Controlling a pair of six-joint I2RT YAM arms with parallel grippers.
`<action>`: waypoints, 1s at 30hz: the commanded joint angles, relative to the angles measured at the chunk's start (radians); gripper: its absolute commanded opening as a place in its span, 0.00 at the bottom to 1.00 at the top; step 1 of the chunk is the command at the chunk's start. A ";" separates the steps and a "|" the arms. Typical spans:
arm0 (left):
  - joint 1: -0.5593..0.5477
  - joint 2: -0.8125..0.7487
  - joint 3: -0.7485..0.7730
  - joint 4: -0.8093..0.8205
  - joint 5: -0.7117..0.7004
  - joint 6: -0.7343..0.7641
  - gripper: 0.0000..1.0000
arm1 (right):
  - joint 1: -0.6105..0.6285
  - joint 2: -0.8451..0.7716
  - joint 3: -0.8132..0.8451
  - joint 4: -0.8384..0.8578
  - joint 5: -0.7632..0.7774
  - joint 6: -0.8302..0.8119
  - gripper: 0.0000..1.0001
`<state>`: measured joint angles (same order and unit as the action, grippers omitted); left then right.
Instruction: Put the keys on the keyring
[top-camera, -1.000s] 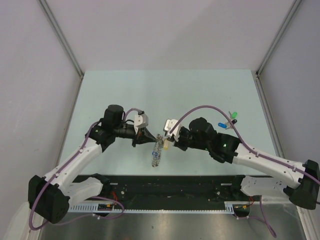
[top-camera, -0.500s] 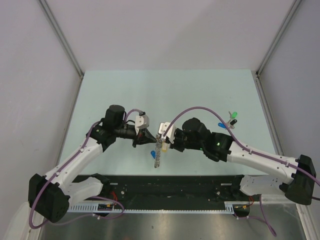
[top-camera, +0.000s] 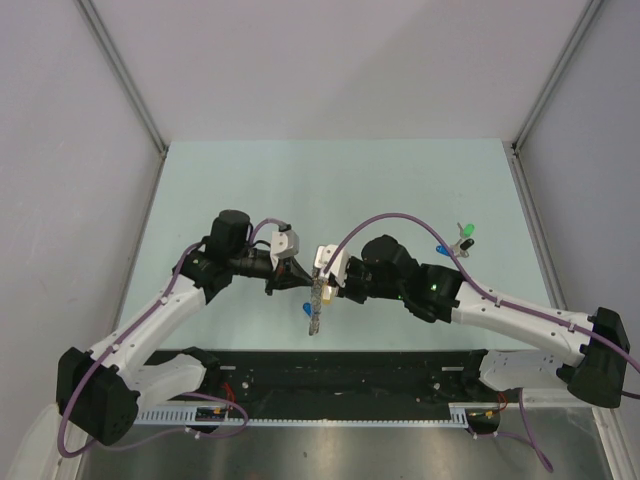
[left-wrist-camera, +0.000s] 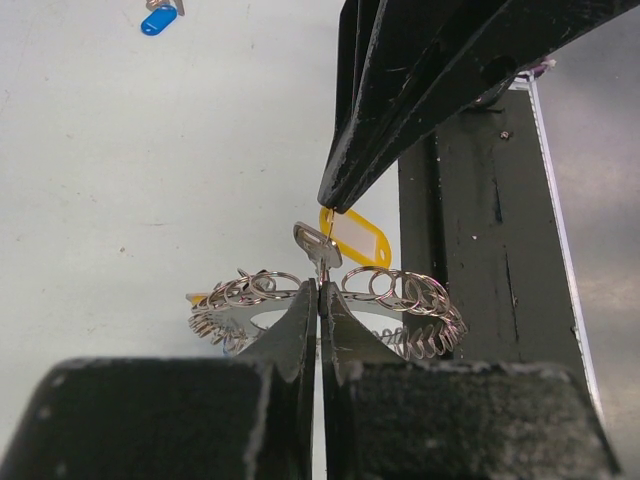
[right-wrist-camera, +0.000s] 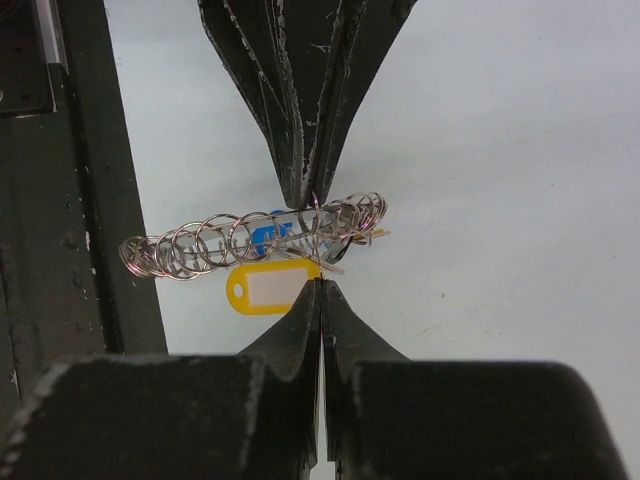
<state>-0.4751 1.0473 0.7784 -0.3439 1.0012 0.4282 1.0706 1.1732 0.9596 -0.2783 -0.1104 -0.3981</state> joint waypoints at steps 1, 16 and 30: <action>-0.011 -0.010 0.045 0.017 0.070 0.038 0.00 | 0.008 0.002 0.047 0.028 0.006 -0.013 0.00; -0.013 -0.013 0.042 0.029 0.063 0.027 0.00 | 0.014 0.016 0.056 0.036 -0.005 -0.018 0.00; -0.014 -0.013 0.041 0.037 0.071 0.024 0.00 | 0.022 0.026 0.062 0.033 0.011 -0.016 0.00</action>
<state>-0.4824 1.0473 0.7784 -0.3389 1.0023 0.4278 1.0847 1.1900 0.9749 -0.2722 -0.1131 -0.4026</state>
